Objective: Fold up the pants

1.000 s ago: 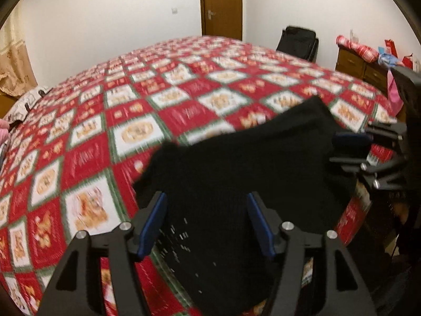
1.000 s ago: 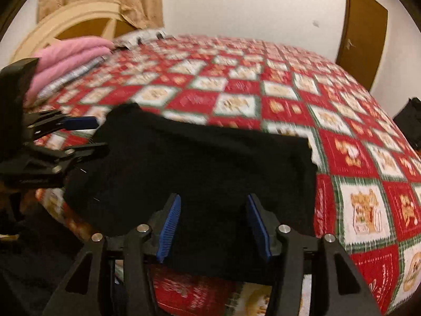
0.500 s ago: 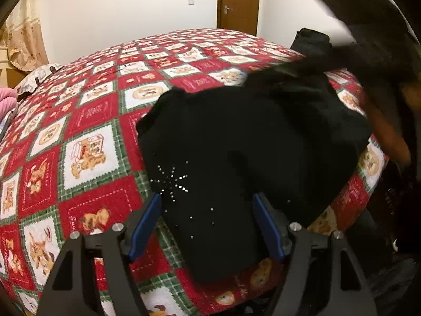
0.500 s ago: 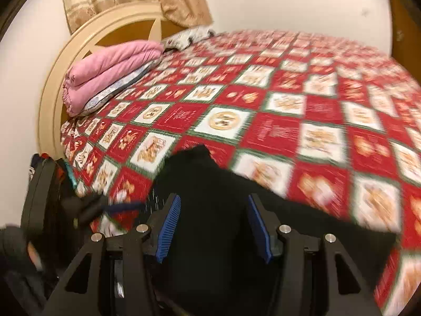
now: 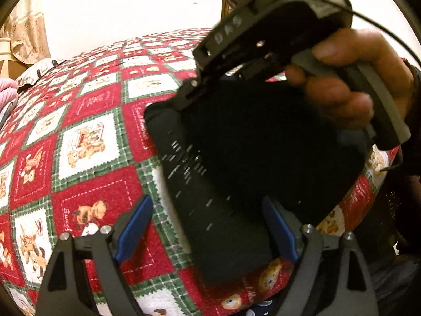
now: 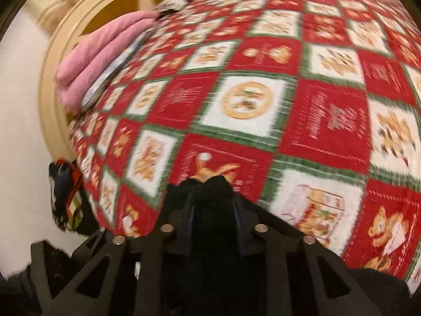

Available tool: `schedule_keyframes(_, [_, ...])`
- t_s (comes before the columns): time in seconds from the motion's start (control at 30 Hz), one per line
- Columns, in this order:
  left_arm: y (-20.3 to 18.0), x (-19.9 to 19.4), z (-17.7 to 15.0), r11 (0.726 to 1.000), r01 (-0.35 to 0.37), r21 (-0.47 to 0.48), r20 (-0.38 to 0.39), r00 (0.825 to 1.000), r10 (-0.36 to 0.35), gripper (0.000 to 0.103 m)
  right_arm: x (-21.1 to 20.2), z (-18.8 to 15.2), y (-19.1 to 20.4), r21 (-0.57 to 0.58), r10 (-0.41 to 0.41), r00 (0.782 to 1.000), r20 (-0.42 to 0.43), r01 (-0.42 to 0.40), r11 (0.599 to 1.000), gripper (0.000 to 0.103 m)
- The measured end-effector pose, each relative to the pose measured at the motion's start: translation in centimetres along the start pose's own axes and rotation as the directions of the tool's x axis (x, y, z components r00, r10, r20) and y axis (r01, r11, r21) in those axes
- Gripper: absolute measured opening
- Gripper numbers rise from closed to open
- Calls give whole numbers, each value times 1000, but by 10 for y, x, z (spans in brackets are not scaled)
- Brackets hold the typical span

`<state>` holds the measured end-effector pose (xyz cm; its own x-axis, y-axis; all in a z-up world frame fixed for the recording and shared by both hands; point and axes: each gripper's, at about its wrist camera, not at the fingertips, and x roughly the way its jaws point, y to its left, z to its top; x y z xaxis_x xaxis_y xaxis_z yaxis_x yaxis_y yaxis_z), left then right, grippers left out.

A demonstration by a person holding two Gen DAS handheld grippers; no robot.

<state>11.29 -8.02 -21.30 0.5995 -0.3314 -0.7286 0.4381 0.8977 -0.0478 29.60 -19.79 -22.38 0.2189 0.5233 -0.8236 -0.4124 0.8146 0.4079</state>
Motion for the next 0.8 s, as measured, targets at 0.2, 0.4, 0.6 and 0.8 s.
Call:
schedule_keyframes(0.2, [2,-2,1,1000,9,-5,-4,1000,-9,89,-22,-8,1,-29,14,997,81,-12,999,30])
schedule_keyframes(0.4, [9,-7,6,1000,11,-25,-15,1000,-11,89,-96,-46,-21,-11,-59,976,211,63,998,46])
schedule_keyframes(0.6, [7,-13,15,999,-34,-4,-11,999,34,89,-159,-103,-55,94,-151,934,324,127,987,56])
schedule_keyframes(0.8, [14,6,31,997,-76,-9,-41,996,75,100,-172,-151,-100,285,-324,898,298,240,928,64])
